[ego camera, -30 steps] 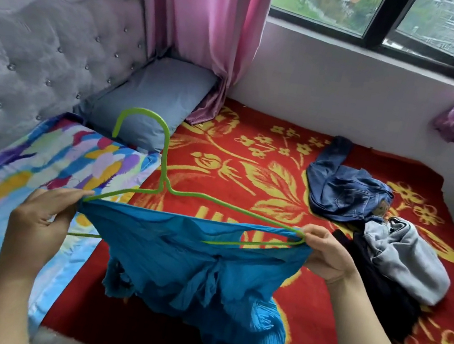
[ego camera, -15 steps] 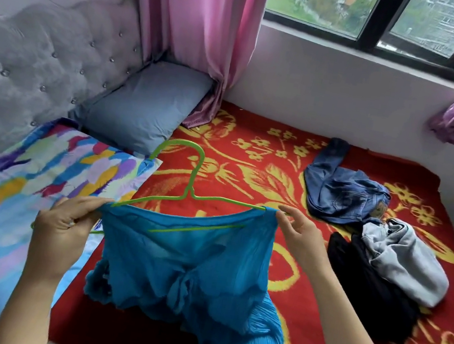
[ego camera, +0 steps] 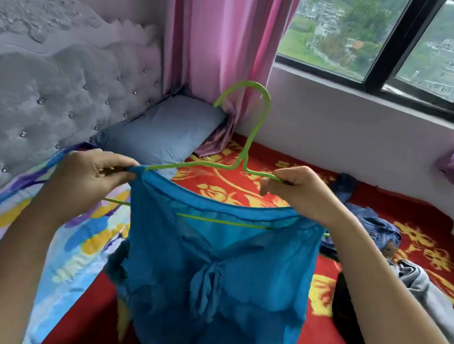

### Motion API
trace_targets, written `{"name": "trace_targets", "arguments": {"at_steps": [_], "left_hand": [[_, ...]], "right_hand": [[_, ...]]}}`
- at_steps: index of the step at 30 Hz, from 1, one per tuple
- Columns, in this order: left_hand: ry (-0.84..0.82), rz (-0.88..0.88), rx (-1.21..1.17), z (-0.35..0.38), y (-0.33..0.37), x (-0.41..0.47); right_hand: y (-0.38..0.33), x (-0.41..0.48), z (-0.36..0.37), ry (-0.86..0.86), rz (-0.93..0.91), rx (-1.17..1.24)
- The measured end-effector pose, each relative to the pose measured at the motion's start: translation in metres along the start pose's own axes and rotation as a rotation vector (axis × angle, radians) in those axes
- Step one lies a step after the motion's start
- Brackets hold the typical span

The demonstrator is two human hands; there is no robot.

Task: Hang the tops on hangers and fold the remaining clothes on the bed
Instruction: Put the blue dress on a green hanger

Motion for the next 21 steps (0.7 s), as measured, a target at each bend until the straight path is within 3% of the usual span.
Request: {"name": "trace_targets", "arguments": {"at_steps": [6, 12, 21], "left_hand": [[0.022, -0.024, 0.002, -0.063, 0.023, -0.005], [0.172, -0.080, 0.153, -0.135, 0.042, -0.076], [0.708, -0.445, 0.596, -0.267, 0.095, -0.307]], "right_hand": [[-0.058, 0.025, -0.006, -0.004, -0.178, 0.144], [-0.106, 0.025, 0.058, -0.178, -0.347, 0.227], [-0.238, -0.092, 0.200, -0.637, -0.682, 0.349]]}}
Point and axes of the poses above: each hand's wrist, its own x-axis towards the middle knuckle, its own z-axis out of the palm, y = z × x, the point moved 5 cm from there along x, towards the middle knuckle, and after that the axes turned 9 degrees about y, right-handed, at the moved point
